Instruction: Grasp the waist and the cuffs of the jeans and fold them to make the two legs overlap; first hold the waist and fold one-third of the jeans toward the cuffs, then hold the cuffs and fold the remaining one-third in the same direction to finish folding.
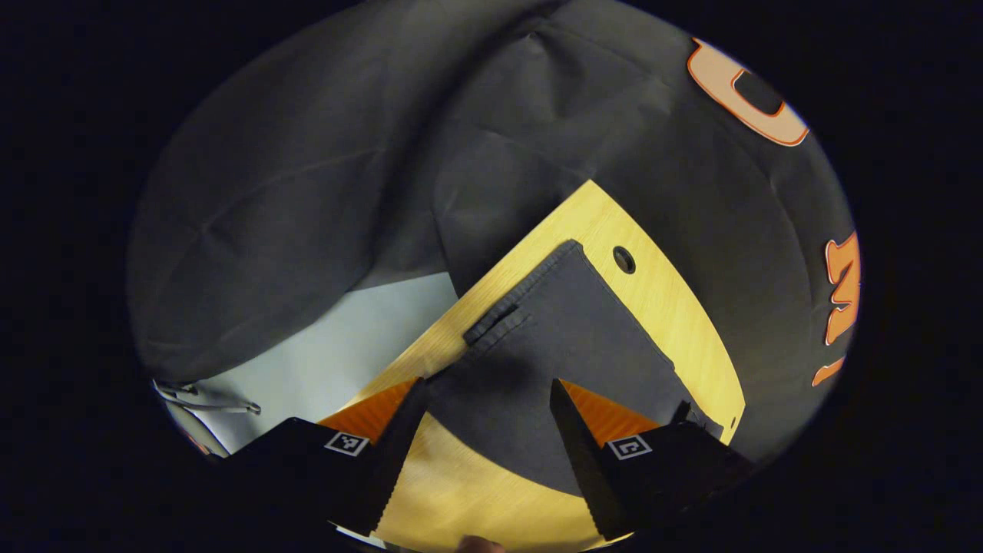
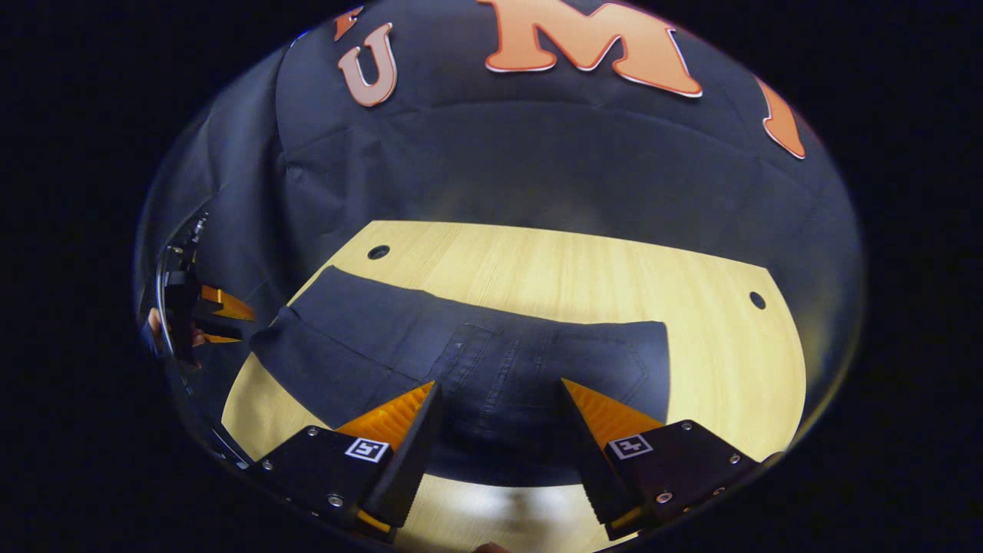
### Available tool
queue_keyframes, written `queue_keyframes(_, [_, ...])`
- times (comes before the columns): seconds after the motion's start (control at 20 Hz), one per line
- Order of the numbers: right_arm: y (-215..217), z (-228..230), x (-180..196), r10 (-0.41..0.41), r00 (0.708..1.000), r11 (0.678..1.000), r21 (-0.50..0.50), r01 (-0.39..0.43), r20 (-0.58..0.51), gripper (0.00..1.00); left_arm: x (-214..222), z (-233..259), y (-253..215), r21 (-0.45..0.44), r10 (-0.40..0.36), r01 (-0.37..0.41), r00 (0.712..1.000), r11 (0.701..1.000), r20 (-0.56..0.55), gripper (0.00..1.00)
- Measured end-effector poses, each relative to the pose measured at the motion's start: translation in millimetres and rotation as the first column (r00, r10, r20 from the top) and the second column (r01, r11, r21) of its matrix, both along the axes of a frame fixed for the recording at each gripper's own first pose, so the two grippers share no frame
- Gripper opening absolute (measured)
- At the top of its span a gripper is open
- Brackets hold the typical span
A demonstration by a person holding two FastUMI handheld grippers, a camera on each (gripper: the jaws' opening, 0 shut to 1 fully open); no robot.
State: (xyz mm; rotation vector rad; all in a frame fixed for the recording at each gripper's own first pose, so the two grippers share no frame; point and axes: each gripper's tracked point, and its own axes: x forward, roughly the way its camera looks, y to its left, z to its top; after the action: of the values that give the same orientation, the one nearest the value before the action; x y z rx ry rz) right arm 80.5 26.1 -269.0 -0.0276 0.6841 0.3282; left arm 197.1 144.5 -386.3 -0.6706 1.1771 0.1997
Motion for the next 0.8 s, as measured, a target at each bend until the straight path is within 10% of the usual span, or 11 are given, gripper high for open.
queue_keyframes(0.55, [-63.8,24.6,-24.0,-0.193,0.981,0.981,0.005,0.193,0.029,0.89,41.1,-52.7,-1.5,0.078,-0.379,0.393,0.913,0.916,-0.149,0.97])
queue_keyframes(0.8, [-69.1,28.7,-25.6,-0.225,0.974,0.974,0.013,0.225,0.032,0.89,38.7,-55.6,-13.9,0.154,-0.526,0.556,0.827,0.817,-0.198,0.95])
